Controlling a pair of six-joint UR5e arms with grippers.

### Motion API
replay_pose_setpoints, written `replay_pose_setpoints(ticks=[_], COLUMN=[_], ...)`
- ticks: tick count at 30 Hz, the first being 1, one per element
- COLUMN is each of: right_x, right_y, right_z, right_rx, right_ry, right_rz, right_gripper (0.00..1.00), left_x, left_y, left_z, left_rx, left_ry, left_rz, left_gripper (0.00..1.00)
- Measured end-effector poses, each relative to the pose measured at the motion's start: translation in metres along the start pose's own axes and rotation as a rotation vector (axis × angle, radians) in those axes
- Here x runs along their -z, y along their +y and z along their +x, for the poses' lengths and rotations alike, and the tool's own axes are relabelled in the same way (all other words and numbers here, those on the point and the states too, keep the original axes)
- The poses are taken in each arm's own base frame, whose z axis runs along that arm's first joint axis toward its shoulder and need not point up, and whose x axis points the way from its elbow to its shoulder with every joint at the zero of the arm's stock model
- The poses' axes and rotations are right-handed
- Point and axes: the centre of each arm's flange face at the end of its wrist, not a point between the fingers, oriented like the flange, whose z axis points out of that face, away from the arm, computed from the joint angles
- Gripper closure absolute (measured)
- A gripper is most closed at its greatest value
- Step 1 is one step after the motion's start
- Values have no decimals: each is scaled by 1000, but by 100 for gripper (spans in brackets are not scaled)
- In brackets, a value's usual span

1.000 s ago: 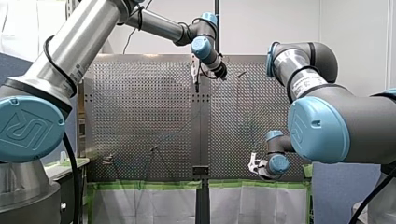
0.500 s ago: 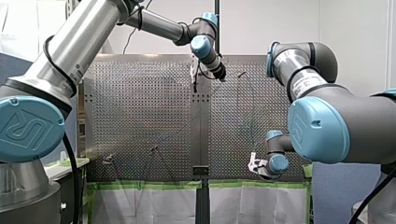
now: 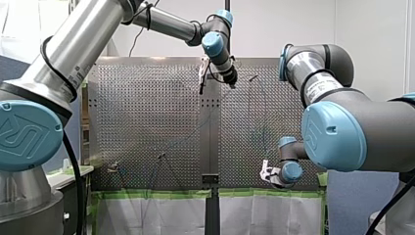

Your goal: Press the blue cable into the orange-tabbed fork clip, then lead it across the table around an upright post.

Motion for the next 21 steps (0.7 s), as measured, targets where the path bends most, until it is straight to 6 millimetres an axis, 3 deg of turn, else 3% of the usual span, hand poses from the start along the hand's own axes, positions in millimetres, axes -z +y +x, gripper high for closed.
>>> replay_pose_setpoints(ticks=[9,21], right_x=[0,-1], right_y=[0,4], right_z=[1,1], right_rx=[0,-3], right_ry=[1,1], right_rz=[-1,-4], right_gripper=[100,100], left_x=[26,43], left_y=[6,17], left_z=[-30,-40], left_rx=[16,22], left_ry=[-55,-66], left_rz=[-26,-49], left_gripper=[0,0])
